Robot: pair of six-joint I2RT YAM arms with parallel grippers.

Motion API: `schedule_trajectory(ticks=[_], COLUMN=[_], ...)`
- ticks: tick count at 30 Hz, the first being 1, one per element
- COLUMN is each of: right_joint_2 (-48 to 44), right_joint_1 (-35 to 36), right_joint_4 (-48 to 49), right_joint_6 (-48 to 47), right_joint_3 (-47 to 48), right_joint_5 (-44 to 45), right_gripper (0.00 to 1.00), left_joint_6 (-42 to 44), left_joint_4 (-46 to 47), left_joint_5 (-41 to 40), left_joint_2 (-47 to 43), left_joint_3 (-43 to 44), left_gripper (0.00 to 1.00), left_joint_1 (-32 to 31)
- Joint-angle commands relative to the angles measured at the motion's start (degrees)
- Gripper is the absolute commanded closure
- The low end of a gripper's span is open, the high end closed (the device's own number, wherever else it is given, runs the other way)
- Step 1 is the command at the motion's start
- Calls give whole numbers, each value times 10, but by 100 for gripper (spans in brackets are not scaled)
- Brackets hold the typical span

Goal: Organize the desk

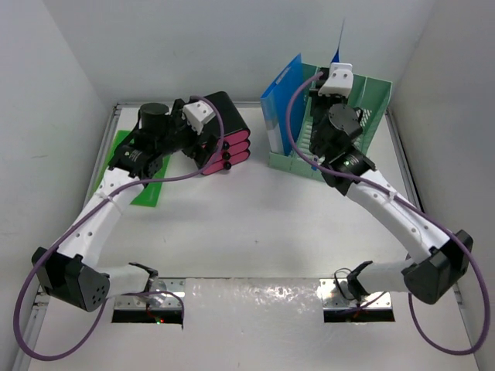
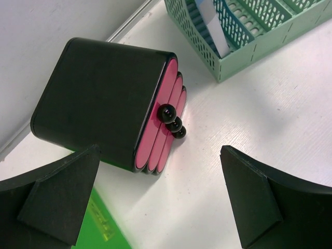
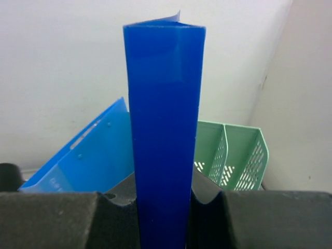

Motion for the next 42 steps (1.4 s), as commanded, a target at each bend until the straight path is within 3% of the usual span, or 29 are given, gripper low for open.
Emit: schedule_trajectory(ticks=[1,4,8,15,19,25,42], right_joint_2=[25,41,66,109,130,180,268], right_joint_1=[-24,-50,-107,-141,-141,-142,-147], right_joint_4=[44,49,70,161,327,490,612], right_joint_6=[58,80,136,104,80,18,-25], right_joint_3=[27,24,8,-36,-89,-137,-162], right_joint_5=[-27,-39,-121,-124,-137,-167,-149], right_gripper=[100,100,100,100,100,100,100], left_joint_6=[6,10,12,20,21,25,38], left_joint_4=[33,41,48,46,56,59,64], left_joint_5=[-4,-3,-4,-6,-19,-19,-10], left_joint_2=[-5,-3,3,11,22,42,81], left_joint_3=[-7,-15,-22,-29,-29,-29,-23], left_gripper=[0,0,0,0,0,1,0], left_joint_1=[-2,-2,-2,-2,-2,-2,-2])
